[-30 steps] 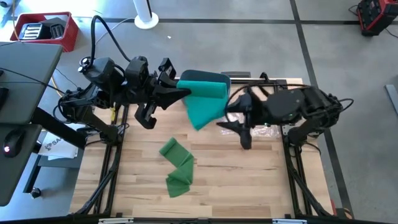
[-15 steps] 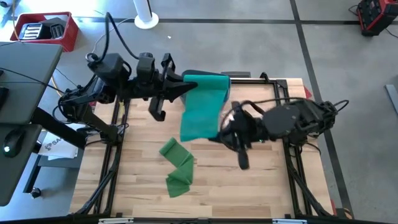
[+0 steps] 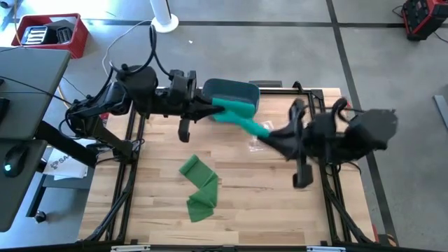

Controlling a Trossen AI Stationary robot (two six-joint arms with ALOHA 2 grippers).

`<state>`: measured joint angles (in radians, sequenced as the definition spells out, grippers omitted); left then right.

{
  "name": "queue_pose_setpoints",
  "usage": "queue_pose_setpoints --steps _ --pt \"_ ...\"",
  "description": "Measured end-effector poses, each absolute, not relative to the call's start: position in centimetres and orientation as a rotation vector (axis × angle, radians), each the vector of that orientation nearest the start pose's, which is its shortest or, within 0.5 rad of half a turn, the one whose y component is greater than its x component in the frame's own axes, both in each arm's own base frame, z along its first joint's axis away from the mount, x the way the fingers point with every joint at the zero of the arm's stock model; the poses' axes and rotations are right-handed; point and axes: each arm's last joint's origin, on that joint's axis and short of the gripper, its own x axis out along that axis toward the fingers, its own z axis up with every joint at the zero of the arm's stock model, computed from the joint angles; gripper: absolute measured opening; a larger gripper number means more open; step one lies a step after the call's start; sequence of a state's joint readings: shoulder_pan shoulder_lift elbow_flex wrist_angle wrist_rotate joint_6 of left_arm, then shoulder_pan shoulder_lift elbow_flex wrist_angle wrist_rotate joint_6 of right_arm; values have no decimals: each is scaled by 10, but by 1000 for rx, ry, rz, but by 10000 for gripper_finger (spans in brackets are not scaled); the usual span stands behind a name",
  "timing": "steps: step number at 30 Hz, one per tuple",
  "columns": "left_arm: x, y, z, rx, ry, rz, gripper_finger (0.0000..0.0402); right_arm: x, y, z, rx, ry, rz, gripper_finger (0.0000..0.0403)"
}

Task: Roll bandage
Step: Roll the blue bandage

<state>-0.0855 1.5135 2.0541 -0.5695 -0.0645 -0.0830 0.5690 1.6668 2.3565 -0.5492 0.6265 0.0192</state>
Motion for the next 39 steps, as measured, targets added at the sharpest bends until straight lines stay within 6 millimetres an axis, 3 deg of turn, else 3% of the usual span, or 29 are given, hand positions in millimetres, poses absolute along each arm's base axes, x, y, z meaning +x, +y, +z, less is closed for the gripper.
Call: queue_pose_setpoints --steps 4,11,22,39 --pt "280 -31 541 -95 38 -83 5 247 130 585 115 -128 -172 0" --pt "291 -47 533 -131 74 -130 5 253 119 585 139 -137 -201 0" --pt "303 -46 525 -122 86 30 5 251 133 589 145 -177 110 0" --pt "322 -68 519 -166 55 -153 5 247 122 583 178 -129 -418 0"
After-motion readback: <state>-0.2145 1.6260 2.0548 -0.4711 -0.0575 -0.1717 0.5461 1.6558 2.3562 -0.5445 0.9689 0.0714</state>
